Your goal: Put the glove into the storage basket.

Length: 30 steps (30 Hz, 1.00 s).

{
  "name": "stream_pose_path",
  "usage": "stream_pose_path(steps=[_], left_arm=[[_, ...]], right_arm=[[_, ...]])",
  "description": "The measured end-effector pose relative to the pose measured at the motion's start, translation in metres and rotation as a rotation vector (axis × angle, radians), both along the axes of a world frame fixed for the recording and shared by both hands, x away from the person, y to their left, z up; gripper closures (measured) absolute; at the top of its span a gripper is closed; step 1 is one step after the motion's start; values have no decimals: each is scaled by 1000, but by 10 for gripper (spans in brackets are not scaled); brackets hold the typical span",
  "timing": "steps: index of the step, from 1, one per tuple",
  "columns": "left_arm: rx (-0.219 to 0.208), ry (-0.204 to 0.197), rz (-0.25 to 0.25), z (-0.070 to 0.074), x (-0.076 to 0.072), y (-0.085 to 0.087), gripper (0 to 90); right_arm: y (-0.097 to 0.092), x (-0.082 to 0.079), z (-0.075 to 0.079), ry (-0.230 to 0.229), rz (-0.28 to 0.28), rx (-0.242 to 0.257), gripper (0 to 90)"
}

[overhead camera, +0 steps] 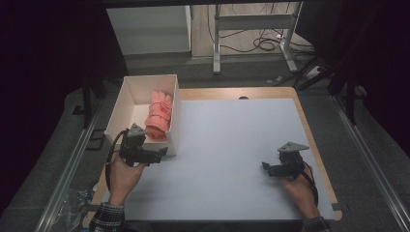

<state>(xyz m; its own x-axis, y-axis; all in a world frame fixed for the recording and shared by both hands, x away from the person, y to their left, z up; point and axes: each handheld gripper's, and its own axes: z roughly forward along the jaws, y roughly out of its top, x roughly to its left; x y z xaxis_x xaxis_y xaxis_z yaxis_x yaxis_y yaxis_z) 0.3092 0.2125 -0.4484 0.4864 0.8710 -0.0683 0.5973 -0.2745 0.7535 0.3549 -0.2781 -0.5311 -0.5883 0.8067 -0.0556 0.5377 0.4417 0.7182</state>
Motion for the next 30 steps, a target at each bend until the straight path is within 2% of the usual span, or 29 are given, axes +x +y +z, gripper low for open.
stream_pose_path(steps=[5,15,22,30], left_arm=[[3,-14,-30,-1,-9,-9,14],[-9,-14,-90,-9,-21,-32,14],[-9,-9,-156,-15,-26,-55,14],[-12,-18,-235,-20,-25,-87,14]], right_arm=[[0,0,0,0,0,0,116],[0,0,0,0,0,0,116],[0,0,0,0,0,0,116],[0,0,0,0,0,0,116]])
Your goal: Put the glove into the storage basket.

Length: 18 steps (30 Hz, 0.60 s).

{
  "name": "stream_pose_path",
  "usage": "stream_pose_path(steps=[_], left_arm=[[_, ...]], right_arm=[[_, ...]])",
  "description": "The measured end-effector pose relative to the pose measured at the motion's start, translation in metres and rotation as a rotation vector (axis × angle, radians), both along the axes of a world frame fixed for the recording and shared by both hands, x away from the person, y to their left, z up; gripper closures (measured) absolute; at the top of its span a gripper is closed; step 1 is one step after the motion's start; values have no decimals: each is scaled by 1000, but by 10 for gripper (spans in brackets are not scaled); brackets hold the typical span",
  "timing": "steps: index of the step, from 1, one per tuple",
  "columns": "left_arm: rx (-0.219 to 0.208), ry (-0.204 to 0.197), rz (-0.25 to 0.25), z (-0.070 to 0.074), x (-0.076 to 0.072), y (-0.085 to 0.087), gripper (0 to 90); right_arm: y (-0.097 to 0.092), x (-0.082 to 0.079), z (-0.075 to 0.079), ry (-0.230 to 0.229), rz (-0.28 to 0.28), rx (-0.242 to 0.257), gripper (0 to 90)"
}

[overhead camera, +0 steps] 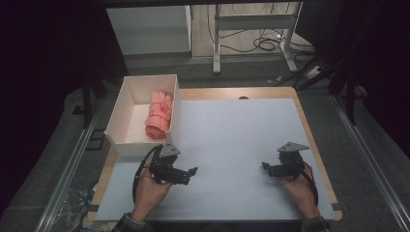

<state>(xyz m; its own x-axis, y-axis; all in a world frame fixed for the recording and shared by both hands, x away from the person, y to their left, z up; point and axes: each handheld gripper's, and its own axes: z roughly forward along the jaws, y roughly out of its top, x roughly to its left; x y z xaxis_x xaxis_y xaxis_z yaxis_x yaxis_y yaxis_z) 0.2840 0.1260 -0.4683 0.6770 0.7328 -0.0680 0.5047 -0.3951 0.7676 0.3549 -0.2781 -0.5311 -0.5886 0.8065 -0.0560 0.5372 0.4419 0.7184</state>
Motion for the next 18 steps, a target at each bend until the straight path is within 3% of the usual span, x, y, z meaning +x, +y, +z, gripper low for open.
stream_pose_path(steps=[6,18], left_arm=[[12,10,-39,-15,2,-20,15],[27,29,-65,-40,9,-35,14]], right_arm=[[0,0,0,0,0,0,116],[0,0,0,0,0,0,116]])
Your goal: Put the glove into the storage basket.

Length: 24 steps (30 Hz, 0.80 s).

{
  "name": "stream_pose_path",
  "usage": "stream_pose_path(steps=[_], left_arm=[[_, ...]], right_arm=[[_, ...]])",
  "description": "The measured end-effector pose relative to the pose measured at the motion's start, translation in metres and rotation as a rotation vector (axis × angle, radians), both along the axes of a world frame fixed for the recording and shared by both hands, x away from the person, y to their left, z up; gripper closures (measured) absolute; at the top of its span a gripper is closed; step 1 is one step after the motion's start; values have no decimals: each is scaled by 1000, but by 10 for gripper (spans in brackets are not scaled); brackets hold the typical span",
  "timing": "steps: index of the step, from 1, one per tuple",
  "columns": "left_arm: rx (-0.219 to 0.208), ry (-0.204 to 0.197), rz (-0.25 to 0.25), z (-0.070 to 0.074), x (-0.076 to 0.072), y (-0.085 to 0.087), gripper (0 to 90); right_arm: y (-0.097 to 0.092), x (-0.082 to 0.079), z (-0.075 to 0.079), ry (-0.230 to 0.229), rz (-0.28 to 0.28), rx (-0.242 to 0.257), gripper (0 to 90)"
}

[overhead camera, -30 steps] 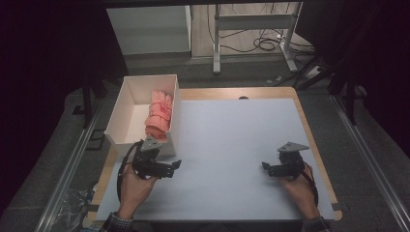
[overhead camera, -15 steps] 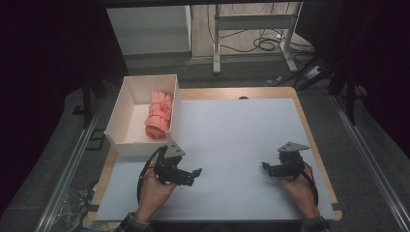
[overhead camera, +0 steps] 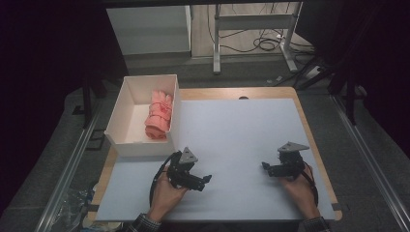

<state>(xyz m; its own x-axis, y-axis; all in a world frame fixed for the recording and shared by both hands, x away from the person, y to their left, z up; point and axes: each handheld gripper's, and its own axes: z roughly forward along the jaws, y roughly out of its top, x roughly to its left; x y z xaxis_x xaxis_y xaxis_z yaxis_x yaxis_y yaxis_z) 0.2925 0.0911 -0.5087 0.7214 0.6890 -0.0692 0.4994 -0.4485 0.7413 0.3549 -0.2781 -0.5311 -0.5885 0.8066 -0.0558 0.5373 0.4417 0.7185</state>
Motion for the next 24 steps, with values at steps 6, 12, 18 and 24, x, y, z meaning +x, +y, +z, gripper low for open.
stream_pose_path(steps=[6,12,18,24], left_arm=[[21,15,-10,-11,1,-5,14],[34,35,-14,-21,2,-6,14],[64,45,-17,-30,2,-8,14],[80,46,-17,-36,1,-10,8]], right_arm=[[0,0,0,0,0,0,116],[0,0,0,0,0,0,116],[0,0,0,0,0,0,116],[0,0,0,0,0,0,116]])
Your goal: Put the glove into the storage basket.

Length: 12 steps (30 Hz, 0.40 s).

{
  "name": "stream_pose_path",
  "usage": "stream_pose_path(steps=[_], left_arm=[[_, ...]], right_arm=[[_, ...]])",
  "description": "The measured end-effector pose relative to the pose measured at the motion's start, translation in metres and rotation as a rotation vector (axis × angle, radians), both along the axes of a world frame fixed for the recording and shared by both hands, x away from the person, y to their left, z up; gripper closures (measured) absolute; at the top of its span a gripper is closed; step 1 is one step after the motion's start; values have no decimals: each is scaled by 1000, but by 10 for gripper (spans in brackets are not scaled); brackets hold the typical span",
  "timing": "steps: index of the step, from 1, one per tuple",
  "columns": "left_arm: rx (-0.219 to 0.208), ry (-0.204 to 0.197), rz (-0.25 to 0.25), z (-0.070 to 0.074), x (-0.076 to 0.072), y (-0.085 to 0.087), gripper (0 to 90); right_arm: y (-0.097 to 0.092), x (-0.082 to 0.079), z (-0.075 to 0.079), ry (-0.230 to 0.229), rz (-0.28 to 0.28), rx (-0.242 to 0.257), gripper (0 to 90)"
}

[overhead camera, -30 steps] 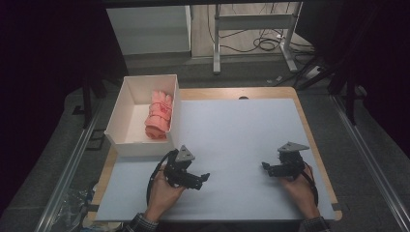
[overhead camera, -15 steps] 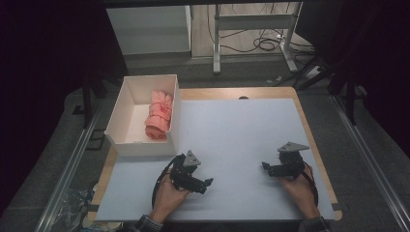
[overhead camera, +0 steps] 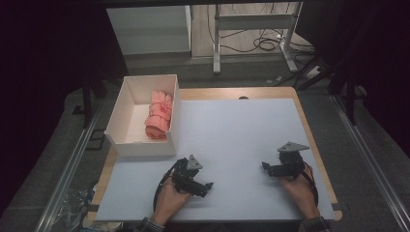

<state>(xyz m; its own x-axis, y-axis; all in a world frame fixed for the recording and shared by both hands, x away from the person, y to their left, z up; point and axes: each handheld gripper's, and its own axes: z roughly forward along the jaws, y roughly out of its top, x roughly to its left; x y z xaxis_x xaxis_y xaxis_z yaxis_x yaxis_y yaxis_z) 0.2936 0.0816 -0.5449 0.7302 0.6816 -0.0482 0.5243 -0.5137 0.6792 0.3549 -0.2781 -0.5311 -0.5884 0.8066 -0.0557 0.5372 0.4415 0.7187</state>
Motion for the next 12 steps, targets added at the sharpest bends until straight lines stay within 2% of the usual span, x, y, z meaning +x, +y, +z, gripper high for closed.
stream_pose_path(steps=[12], left_arm=[[4,-16,-2,-2,-2,-1,0]], right_arm=[[0,0,0,0,-1,0,116]])
